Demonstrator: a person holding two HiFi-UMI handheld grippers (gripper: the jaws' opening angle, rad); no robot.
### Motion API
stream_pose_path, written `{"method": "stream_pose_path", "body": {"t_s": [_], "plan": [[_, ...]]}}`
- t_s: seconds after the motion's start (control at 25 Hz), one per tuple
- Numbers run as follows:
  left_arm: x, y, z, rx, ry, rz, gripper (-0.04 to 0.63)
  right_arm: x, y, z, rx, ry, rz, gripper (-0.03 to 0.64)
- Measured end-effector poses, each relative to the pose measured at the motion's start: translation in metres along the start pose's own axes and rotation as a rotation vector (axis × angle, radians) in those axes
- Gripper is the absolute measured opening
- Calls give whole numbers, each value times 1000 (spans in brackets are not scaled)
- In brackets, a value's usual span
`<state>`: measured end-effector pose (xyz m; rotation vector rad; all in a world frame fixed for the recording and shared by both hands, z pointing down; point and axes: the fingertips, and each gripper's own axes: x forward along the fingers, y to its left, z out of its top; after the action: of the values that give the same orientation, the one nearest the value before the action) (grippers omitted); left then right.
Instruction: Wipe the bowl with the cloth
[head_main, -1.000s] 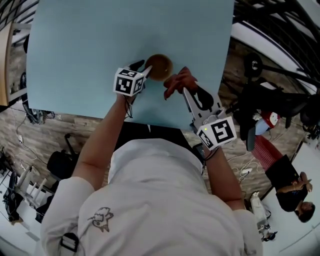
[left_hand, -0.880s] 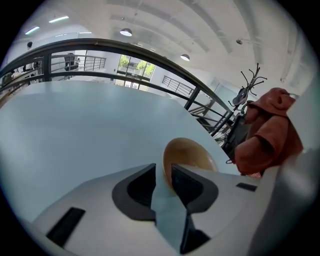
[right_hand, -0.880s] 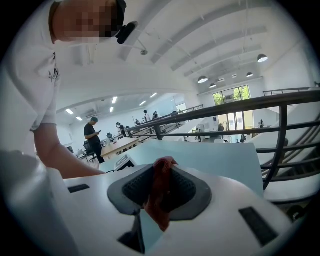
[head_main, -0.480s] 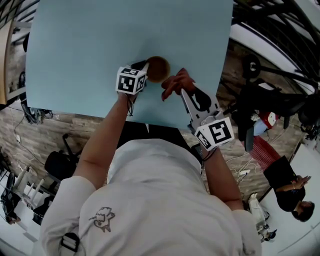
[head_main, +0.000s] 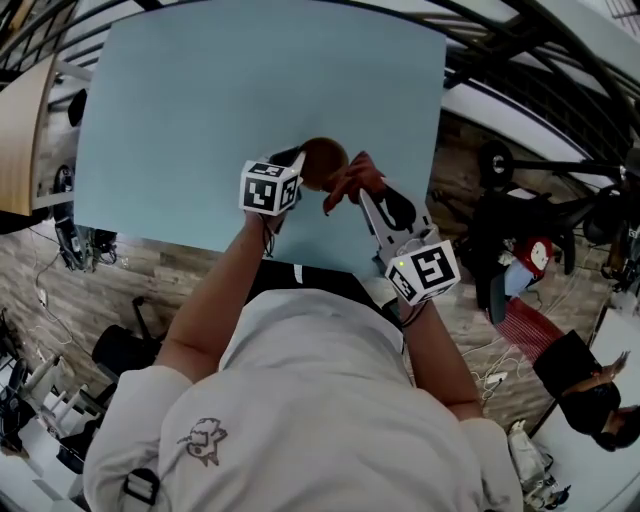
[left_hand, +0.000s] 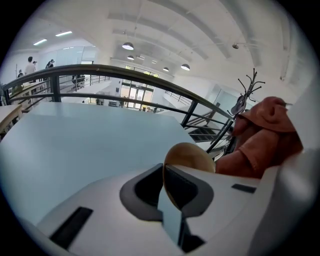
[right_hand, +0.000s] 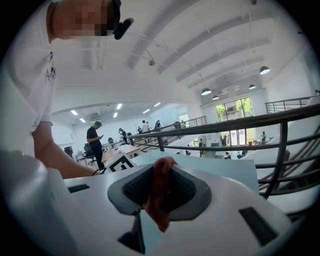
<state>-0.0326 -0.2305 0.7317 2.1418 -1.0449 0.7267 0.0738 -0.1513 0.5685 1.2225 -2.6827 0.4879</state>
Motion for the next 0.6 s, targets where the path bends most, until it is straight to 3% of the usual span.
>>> {"method": "stream_pose_path", "body": {"t_s": [0.32, 0.6], "plan": [[-54, -21, 63, 54, -125, -1, 25, -14, 1, 56, -70, -110, -23, 97], [-108, -45, 106, 107, -217, -10, 25, -21, 25, 98, -137, -179, 23, 97]]}}
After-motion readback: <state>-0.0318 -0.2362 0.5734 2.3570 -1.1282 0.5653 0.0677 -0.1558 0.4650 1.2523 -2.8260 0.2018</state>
